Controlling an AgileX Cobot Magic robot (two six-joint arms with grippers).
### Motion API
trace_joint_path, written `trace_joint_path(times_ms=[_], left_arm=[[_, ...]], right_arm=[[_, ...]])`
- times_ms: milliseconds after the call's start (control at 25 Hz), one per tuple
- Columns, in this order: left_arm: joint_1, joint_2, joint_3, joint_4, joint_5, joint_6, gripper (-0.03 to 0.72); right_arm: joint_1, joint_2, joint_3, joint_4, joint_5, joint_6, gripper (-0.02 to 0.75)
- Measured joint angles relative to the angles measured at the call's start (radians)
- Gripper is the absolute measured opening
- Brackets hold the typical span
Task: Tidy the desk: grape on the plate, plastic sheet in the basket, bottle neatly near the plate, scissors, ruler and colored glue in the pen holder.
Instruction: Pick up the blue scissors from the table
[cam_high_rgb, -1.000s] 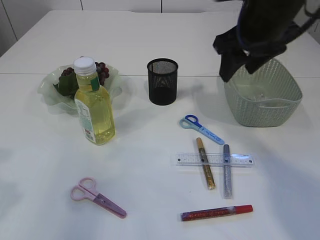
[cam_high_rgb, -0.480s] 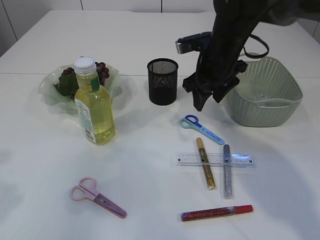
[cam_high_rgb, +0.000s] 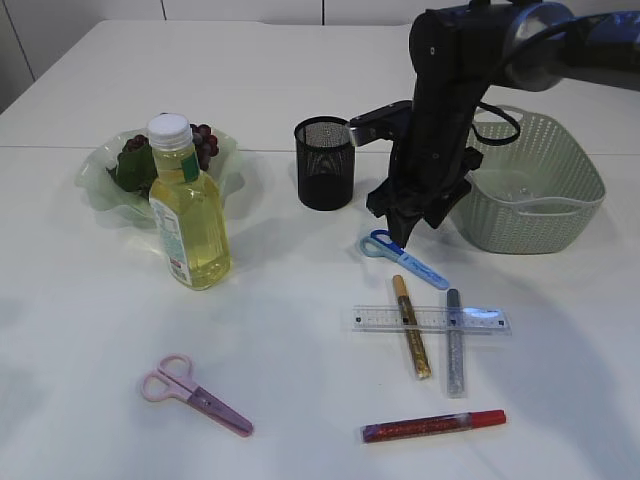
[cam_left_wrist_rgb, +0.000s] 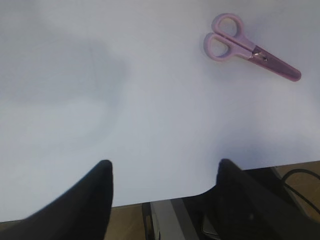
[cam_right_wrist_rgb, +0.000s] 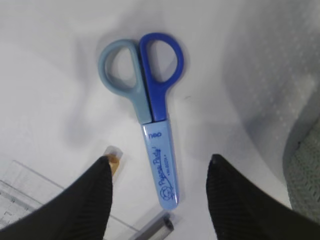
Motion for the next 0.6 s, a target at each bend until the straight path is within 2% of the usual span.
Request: trace_joint_path(times_ms=[240,600], left_arm=[[0.0,0.0,0.0,0.0,0.002,0.0,0.469],[0.0,0.0,0.0,-0.002,0.009,0.0,0.468]], right_arm=[[0.0,0.004,0.0,0.0,-0.038,-0.055,0.438],[0.0,0.04,0.0,0.014,-0.046,-0.107,0.433]])
